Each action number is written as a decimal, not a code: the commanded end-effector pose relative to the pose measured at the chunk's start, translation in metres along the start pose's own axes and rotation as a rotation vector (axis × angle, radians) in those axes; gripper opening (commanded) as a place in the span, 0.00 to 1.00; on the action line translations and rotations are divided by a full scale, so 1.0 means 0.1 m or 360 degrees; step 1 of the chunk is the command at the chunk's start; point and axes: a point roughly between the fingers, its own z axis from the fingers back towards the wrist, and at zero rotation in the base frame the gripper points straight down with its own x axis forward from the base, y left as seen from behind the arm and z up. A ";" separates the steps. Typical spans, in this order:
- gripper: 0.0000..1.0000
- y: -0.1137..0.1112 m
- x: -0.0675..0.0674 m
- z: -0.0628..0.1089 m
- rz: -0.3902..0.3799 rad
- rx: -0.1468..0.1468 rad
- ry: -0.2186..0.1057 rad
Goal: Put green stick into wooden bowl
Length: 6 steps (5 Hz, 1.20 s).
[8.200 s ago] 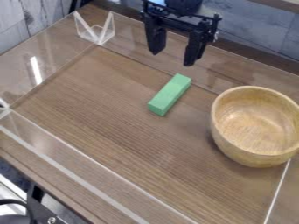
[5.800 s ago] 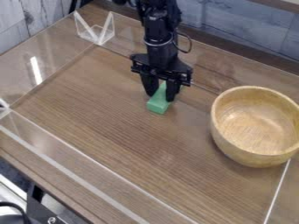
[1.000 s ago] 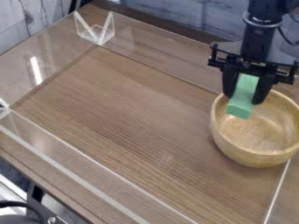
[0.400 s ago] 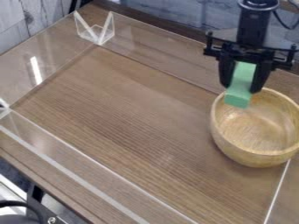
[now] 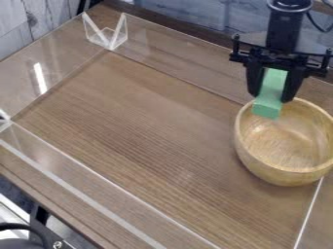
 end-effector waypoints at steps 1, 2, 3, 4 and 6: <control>0.00 0.00 0.12 0.09 -0.0035 -0.0034 -0.0076; 0.00 -0.02 0.18 -0.03 -0.0074 -0.0031 -0.0067; 0.00 -0.14 0.16 -0.16 -0.0227 -0.0038 -0.0051; 1.00 -0.23 0.15 -0.28 -0.0358 -0.0040 -0.0041; 1.00 -0.17 0.21 -0.09 -0.0396 -0.0083 -0.0062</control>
